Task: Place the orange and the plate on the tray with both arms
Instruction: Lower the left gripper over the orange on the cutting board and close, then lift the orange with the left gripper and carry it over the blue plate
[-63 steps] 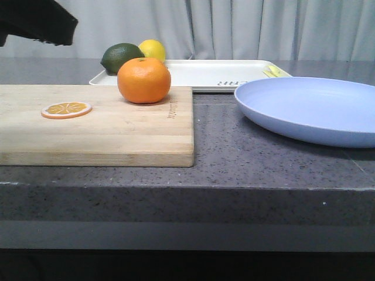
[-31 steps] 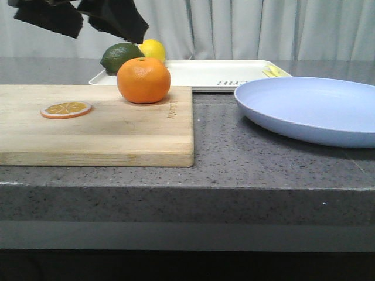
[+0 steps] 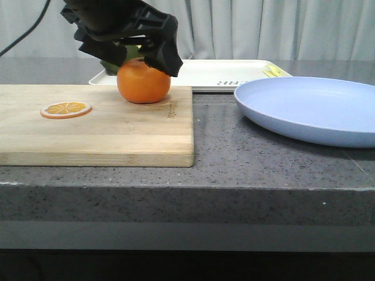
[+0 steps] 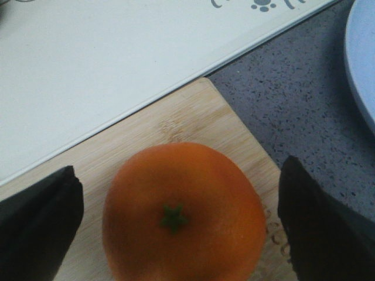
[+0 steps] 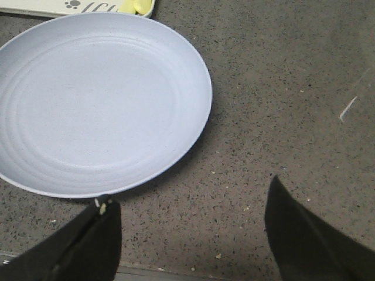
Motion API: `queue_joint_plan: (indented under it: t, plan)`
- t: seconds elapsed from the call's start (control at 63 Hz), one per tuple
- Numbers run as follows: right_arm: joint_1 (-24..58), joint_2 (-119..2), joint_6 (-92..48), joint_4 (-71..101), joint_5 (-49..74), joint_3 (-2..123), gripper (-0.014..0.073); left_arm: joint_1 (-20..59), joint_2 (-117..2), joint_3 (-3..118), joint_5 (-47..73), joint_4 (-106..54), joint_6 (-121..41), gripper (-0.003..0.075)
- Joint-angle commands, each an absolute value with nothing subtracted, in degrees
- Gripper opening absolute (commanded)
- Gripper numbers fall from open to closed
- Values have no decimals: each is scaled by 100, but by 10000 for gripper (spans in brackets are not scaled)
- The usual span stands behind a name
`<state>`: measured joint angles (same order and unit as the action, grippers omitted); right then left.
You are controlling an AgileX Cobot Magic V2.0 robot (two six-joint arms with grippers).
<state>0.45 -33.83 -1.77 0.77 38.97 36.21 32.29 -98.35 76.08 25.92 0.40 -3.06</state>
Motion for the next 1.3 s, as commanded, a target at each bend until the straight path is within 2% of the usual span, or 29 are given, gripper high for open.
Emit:
queue_joint_plan:
  t: [0.0,0.365,0.461,0.588,0.667,0.937,1.287]
  plan:
    - [44,-3427,-205,58,3538,3796,531,3268,-9784,7930,2298,45,-313,655]
    - [44,-3427,-205,58,3538,3796,531,3268,-9955,7970,2426,45,-313,647]
    - [44,-3427,-205,58,3538,3796,531,3268,-9955,7970,2614,45,-313,591]
    - [44,-3427,-205,58,3538,3796,531,3268,-9955,7970,2629,0,-313,442]
    - [44,-3427,-205,58,3538,3796,531,3280,-9944,7986,2629,-31,-313,393]
    - [44,-3427,-205,58,3543,3796,531,3815,-9944,8693,3078,0,-313,390]
    - [44,-3427,-205,58,3543,3796,531,4930,-10491,9848,2615,203,-350,390]
